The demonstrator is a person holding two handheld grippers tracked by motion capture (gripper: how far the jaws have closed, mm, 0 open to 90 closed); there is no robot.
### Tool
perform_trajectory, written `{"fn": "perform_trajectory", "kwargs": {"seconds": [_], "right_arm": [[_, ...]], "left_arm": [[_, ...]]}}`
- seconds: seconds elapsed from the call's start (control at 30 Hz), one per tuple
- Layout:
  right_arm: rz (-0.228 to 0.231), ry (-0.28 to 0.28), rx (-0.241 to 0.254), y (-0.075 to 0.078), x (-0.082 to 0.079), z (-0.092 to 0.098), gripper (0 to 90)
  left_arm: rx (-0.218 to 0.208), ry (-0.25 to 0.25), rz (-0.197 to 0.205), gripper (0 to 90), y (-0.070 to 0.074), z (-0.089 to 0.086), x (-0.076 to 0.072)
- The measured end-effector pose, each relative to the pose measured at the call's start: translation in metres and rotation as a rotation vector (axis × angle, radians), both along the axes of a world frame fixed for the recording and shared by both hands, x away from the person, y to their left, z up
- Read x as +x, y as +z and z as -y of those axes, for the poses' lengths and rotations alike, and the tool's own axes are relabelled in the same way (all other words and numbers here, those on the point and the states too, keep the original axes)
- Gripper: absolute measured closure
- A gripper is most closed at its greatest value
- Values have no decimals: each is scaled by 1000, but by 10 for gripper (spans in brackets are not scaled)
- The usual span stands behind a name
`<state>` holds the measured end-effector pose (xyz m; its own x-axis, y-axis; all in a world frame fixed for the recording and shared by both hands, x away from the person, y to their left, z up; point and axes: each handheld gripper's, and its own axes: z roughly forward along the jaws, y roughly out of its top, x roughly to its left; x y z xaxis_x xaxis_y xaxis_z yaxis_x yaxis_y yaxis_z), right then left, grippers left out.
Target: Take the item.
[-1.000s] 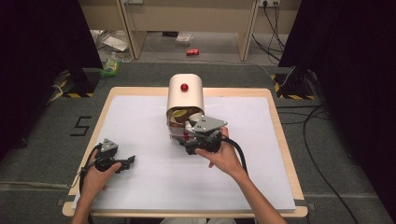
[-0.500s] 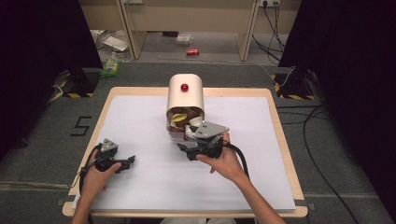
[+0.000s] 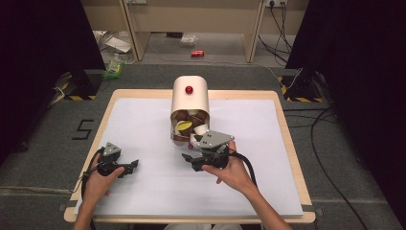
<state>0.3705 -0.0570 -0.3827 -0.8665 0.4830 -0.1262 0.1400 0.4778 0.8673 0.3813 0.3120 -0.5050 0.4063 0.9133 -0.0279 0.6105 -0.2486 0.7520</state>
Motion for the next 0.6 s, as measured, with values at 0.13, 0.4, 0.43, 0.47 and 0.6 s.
{"fn": "perform_trajectory", "kwargs": {"seconds": [0.13,0.4,0.43,0.47,0.6], "right_arm": [[-11,3,0,-1,-3,1,286],[-21,6,-16,-1,-7,0,286],[-19,9,-16,-1,-7,1,286],[-23,12,-17,-2,-8,1,286],[-24,14,-33,-3,-13,0,285]], "left_arm": [[1,0,0,134,0,0,0],[0,1,0,134,0,0,0],[1,0,0,134,0,0,0],[1,0,0,134,0,0,0],[0,1,0,134,0,0,0]]}}
